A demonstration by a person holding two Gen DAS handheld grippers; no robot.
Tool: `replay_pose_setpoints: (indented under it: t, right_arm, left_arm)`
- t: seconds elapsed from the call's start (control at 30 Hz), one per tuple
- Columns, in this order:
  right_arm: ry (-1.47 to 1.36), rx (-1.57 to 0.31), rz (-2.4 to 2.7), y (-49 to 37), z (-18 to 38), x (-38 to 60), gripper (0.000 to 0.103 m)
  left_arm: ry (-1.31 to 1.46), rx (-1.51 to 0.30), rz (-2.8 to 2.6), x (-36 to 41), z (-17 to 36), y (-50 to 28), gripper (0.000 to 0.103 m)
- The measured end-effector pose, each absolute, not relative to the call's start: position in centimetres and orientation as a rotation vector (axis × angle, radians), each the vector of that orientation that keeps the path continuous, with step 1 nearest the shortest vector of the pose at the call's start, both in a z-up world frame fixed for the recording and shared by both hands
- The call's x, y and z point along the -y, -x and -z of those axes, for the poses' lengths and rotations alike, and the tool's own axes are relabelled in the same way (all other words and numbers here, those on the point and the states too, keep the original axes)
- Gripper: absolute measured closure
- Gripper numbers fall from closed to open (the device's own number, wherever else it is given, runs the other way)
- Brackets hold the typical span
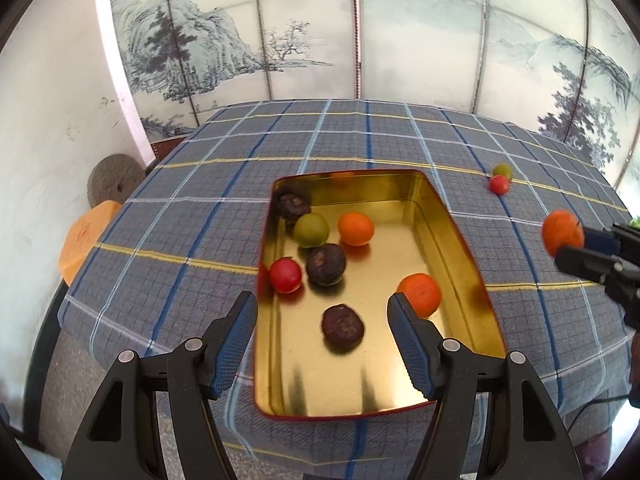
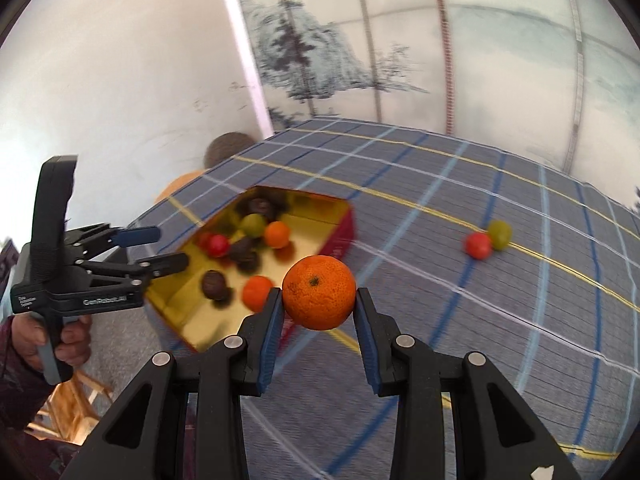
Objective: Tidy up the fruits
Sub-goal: 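Carry the orange into the gold tin and open the right gripper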
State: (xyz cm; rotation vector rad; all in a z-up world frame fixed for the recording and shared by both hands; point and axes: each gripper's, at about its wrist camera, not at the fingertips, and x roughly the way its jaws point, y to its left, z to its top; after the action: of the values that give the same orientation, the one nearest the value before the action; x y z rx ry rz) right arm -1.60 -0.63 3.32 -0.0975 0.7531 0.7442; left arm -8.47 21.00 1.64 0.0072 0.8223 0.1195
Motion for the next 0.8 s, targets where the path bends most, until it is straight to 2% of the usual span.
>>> replay_pose_setpoints:
  t: [0.37,0.8]
  right_arm:
    - [0.174,-0.81,-0.847,1.8,-1.6,-5.9,0.07]
    - [0.227,-0.881,-0.866,-1.1,0.8,-11.2,0.069]
  left_arm:
    - [0.023,-0.835,-0.19,-24.4,-0.3,10.1,0.035]
    - [-0.006,-0.828,-0.2,-24.9,0.3,10.8,0.034]
